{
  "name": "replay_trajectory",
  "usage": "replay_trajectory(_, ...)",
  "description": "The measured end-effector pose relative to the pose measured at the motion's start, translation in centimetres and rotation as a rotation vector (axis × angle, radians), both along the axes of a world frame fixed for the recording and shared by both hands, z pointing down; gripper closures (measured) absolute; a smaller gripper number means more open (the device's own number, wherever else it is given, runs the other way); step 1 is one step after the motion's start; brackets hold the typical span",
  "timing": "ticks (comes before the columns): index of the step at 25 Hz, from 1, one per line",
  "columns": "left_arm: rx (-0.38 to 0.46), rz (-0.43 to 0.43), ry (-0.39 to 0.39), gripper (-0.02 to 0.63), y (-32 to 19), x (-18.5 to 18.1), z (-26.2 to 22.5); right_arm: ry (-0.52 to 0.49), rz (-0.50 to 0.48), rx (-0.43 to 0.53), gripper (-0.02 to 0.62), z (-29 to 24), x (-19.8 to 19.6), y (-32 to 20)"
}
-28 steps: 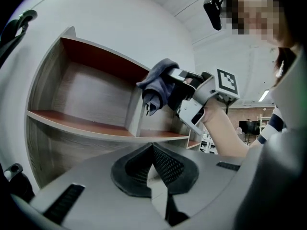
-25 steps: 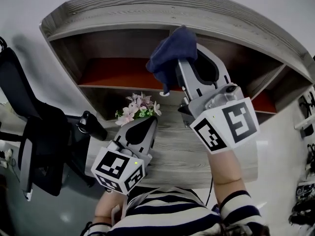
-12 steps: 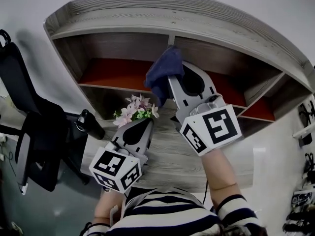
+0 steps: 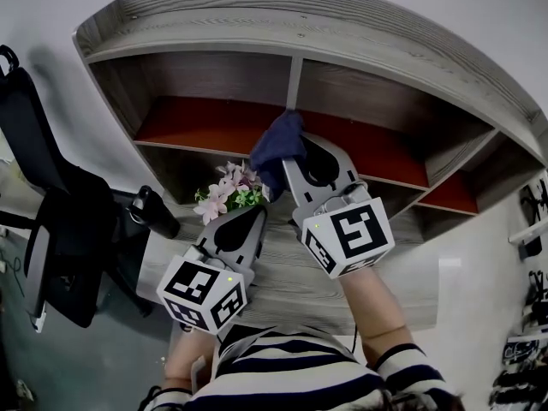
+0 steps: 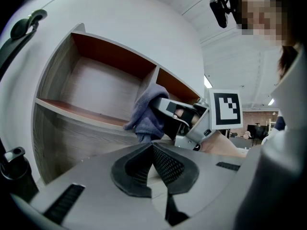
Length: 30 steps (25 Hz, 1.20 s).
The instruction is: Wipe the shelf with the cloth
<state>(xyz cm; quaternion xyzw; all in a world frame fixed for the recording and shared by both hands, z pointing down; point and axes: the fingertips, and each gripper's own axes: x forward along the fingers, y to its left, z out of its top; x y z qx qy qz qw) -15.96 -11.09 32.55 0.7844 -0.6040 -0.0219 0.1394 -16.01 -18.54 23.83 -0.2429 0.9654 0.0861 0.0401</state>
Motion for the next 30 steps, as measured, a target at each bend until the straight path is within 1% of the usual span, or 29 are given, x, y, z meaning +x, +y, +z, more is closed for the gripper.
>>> replay_trajectory(6,-0.007,-0.005,0.002,0.589,-0.1,0.3,0.4,0.046,0.003,-0.030,0.537,2.2,-0.5,0.0)
replay_trajectory(9,-0.006,-0.012,0.002,0.589,0.0,0.3,0.4,0.064,0.000,-0.014,0.537,2.5,-0.7,0.1)
replay_trajectory(14,0.003,-0.022,-0.007,0.589,0.2,0.5,0.0,0.071,-0.019,-0.022,0.537,2.1,-0.5,0.2)
replay_trajectory(18,0.016,-0.031,-0.013,0.589,0.5,0.6,-0.5,0.038,-0.048,0.001,0.537,0.6,0.1,1.1)
replay_trajectory(24,0.048,-0.049,-0.029,0.589,0.8,0.7,-1.7,-0.051,-0.074,0.044,0.537,-3.4,1.4,2.3)
replay_trajectory(27,0.084,-0.067,-0.039,0.589,1.0,0.5,-2.6,-0.094,-0.086,0.077,0.537,-5.6,1.9,2.8)
replay_trajectory(30,0.136,-0.103,-0.041,0.589,1.3,0.1,-3.8,-0.130,-0.084,0.108,0.537,-7.4,2.1,2.8)
